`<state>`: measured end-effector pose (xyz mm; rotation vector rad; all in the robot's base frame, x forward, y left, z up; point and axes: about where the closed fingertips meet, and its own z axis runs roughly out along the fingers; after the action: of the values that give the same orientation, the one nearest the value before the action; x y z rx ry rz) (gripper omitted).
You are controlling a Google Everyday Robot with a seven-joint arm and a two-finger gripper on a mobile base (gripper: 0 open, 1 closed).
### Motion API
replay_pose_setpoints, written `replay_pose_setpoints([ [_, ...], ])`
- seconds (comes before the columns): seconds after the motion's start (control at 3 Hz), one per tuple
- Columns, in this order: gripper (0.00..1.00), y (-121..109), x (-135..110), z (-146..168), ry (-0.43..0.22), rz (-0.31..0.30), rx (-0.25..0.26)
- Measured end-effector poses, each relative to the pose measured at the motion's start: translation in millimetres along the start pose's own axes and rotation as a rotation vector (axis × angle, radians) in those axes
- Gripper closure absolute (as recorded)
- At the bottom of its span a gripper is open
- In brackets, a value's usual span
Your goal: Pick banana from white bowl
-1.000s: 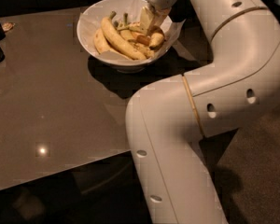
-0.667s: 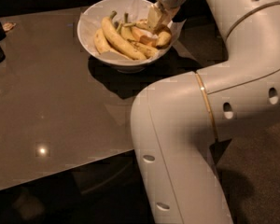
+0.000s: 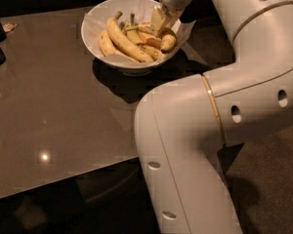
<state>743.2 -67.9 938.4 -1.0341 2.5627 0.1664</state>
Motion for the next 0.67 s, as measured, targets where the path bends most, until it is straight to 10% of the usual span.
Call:
replay_pose_setpoints([
  [0.67,1.0,25.9,-3.2,-24.4,-0.026,-0.052,-0.062],
])
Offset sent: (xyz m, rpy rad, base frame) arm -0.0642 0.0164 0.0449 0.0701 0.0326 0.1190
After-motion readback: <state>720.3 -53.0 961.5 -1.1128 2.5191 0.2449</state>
